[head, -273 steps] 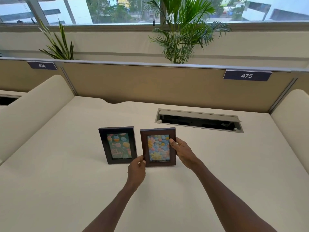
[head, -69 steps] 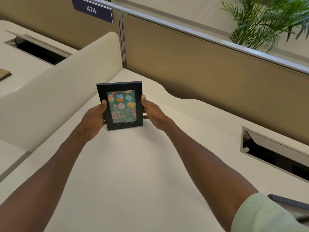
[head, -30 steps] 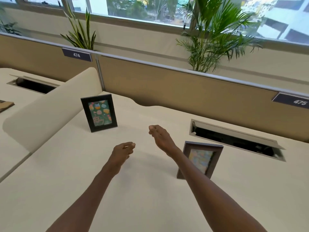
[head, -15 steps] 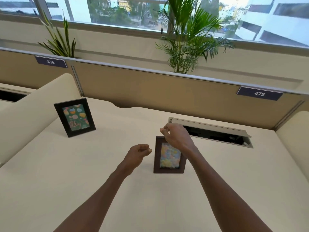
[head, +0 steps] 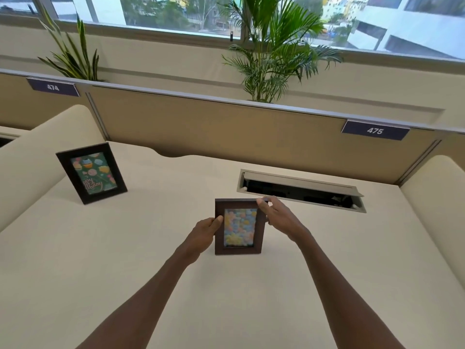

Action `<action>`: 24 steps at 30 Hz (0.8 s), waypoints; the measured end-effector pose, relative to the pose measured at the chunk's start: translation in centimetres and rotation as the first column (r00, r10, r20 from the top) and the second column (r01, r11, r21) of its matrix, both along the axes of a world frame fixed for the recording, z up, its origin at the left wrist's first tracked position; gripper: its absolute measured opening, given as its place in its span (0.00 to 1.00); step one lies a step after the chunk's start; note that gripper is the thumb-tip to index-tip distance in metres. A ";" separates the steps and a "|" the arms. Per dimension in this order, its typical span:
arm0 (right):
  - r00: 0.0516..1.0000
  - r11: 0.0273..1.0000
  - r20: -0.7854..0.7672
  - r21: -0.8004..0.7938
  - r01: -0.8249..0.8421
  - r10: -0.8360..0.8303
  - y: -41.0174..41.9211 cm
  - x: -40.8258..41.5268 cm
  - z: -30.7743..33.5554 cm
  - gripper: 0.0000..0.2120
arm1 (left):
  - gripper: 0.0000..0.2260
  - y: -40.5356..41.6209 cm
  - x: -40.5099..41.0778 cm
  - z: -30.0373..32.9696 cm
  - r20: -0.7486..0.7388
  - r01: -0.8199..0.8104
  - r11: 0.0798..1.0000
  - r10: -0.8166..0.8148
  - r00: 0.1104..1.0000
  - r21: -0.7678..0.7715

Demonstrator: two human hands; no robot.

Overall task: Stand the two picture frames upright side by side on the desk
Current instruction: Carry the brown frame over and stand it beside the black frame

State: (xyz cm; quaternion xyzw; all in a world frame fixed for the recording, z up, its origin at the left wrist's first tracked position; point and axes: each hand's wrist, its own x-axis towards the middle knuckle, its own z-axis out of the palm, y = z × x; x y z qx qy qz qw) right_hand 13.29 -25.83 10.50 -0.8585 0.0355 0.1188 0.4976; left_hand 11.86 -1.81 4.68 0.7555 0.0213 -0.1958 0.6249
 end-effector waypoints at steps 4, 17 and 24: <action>0.990 0.993 -0.138 0.121 -0.008 0.025 -0.3 -0.5 -2.6 0.32 | 0.22 -0.2 -0.2 -0.7 -0.054 0.009 0.996 -0.014 0.998 -0.089; 0.986 0.939 -0.163 0.342 0.020 0.038 0.2 0.0 -5.8 0.33 | 0.18 0.7 0.0 -0.6 -0.093 0.000 0.986 -0.016 0.995 -0.166; 0.992 0.904 -0.122 0.427 0.021 0.034 2.1 0.8 -4.1 0.23 | 0.20 2.5 1.0 1.3 -0.051 -0.060 0.977 0.050 0.997 -0.204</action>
